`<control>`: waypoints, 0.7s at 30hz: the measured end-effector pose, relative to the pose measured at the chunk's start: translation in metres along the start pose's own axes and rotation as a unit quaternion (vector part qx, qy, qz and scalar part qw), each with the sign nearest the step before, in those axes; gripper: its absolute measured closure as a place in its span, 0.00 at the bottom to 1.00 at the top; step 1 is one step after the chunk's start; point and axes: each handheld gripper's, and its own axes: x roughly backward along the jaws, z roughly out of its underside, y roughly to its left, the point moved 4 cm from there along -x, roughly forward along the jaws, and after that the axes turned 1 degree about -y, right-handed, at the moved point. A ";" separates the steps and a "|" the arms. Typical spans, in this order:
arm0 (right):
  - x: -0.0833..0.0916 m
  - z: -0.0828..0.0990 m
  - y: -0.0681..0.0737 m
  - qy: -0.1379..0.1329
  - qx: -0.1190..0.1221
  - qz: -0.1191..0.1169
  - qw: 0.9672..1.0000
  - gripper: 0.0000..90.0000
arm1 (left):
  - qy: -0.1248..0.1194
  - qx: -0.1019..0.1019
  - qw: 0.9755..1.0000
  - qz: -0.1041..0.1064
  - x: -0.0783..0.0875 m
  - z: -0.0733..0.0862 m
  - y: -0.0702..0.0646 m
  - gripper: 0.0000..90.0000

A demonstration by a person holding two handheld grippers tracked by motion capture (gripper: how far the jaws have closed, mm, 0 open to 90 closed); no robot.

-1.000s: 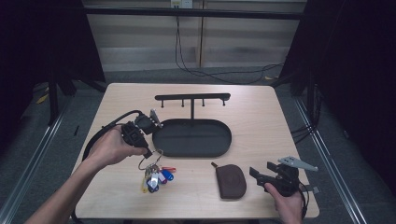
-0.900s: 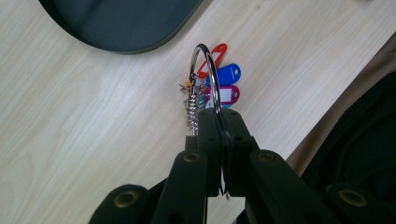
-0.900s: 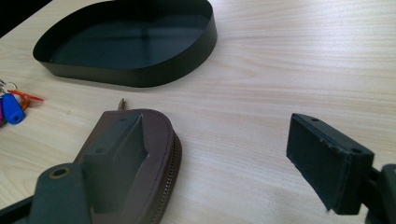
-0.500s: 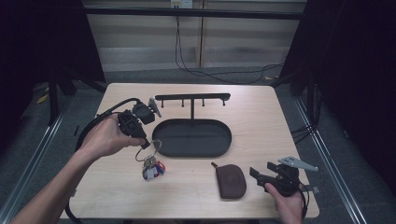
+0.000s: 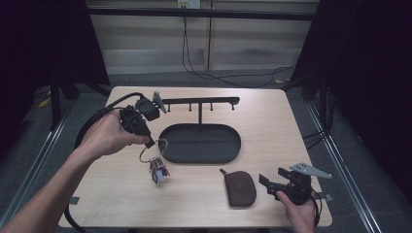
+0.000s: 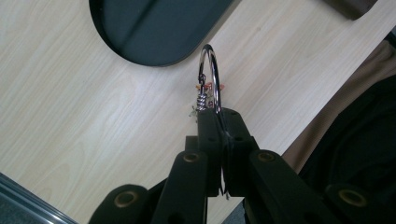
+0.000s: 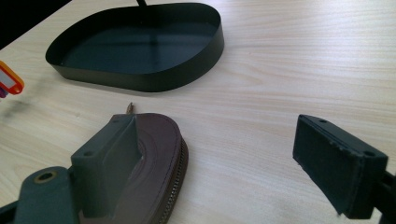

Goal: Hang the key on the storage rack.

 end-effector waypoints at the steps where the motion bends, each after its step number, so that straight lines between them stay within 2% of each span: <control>1: 0.000 0.000 0.000 0.000 -0.001 0.000 1.000 0.16 | 0.000 0.003 1.000 0.001 0.001 -0.001 0.001 0.98; 5: 0.001 0.000 0.003 -0.002 -0.001 -0.004 1.000 0.16 | -0.004 0.009 1.000 0.002 0.004 -0.004 0.006 0.98; 7: 0.002 0.000 0.005 -0.004 0.005 -0.007 1.000 0.16 | -0.005 0.010 1.000 0.003 0.006 -0.006 0.007 0.98; 8: 0.002 0.000 0.011 -0.003 0.018 -0.012 1.000 0.16 | -0.007 0.009 1.000 0.004 0.008 -0.007 0.009 0.98; 11: 0.000 0.000 0.014 0.001 0.024 -0.017 1.000 0.16 | -0.008 0.010 1.000 0.003 0.012 -0.009 0.010 0.98; 14: 0.000 0.000 0.014 0.002 0.022 -0.018 1.000 0.16 | -0.013 0.010 1.000 0.006 0.018 -0.013 0.011 0.98; 16: 0.000 0.000 0.013 0.002 0.018 -0.017 1.000 0.16 | -0.007 0.007 1.000 0.007 0.020 -0.016 0.012 0.98; 21: 0.000 0.001 0.012 0.005 0.017 -0.022 1.000 0.16 | -0.009 0.014 1.000 0.015 0.020 -0.025 0.018 0.98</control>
